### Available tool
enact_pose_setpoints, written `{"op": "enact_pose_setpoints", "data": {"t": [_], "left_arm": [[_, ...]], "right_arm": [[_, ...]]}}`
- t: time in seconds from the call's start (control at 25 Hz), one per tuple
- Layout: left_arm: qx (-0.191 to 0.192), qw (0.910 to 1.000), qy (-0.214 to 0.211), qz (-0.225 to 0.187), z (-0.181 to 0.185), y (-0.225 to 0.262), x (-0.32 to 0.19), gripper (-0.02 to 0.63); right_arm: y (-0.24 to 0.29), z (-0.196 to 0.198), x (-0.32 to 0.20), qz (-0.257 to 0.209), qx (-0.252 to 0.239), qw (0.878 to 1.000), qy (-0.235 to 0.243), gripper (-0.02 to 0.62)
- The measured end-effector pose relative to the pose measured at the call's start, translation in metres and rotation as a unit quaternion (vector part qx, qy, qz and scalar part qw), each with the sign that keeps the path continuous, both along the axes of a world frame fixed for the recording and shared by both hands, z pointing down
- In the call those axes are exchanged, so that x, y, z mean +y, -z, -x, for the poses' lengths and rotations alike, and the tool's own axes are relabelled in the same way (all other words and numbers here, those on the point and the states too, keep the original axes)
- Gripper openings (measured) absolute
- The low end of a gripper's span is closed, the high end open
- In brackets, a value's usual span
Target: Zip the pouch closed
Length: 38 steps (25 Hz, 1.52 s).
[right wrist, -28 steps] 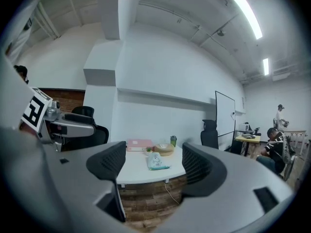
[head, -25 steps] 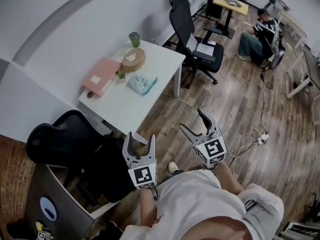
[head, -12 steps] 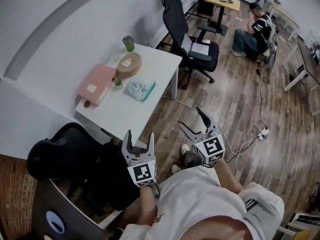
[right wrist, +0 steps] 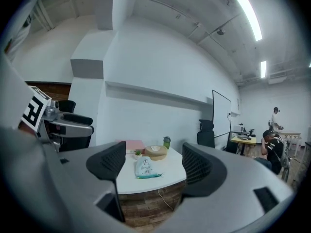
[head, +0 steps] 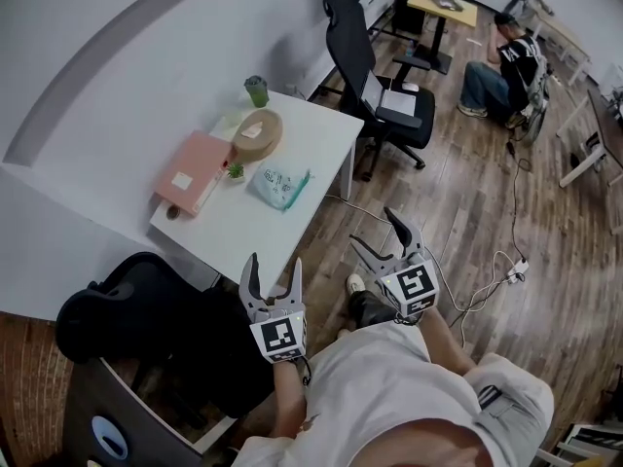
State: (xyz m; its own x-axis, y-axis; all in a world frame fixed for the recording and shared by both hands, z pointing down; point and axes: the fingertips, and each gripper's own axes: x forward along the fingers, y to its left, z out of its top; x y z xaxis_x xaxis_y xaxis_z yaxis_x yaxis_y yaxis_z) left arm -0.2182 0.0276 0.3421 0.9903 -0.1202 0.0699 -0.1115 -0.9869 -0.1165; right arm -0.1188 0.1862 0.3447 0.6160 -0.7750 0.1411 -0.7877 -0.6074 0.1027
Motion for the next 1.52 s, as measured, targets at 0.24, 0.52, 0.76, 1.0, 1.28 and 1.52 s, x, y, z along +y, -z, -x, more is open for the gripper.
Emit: {"op": "enact_pose_setpoints", "data": {"t": [0.24, 0.52, 0.76, 1.0, 1.28, 1.52], "left_arm": [[-0.01, 0.9999, -0.005, -0.01, -0.045, 0.001, -0.008, 0.325], [-0.019, 0.9996, 0.018, -0.01, -0.093, -0.001, -0.021, 0.325], [-0.029, 0.9982, 0.052, -0.006, -0.128, -0.003, -0.026, 0.325], [-0.043, 0.9964, 0.072, -0.017, -0.159, -0.007, -0.025, 0.325], [-0.058, 0.995, 0.081, -0.011, -0.19, -0.021, -0.029, 0.319], [-0.071, 0.9939, 0.085, -0.002, -0.214, -0.037, -0.04, 0.311]], "right_arm": [[0.001, -0.045, -0.009, 0.003, -0.004, 1.0, 0.004, 0.366], [-0.002, -0.101, -0.026, 0.006, -0.011, 1.0, 0.026, 0.365], [-0.006, -0.145, -0.038, 0.002, -0.024, 0.998, 0.058, 0.365], [-0.011, -0.181, -0.047, -0.01, -0.036, 0.996, 0.084, 0.364], [-0.028, -0.207, -0.064, -0.009, -0.055, 0.992, 0.112, 0.353], [-0.041, -0.233, -0.078, -0.003, -0.064, 0.991, 0.12, 0.34]]}}
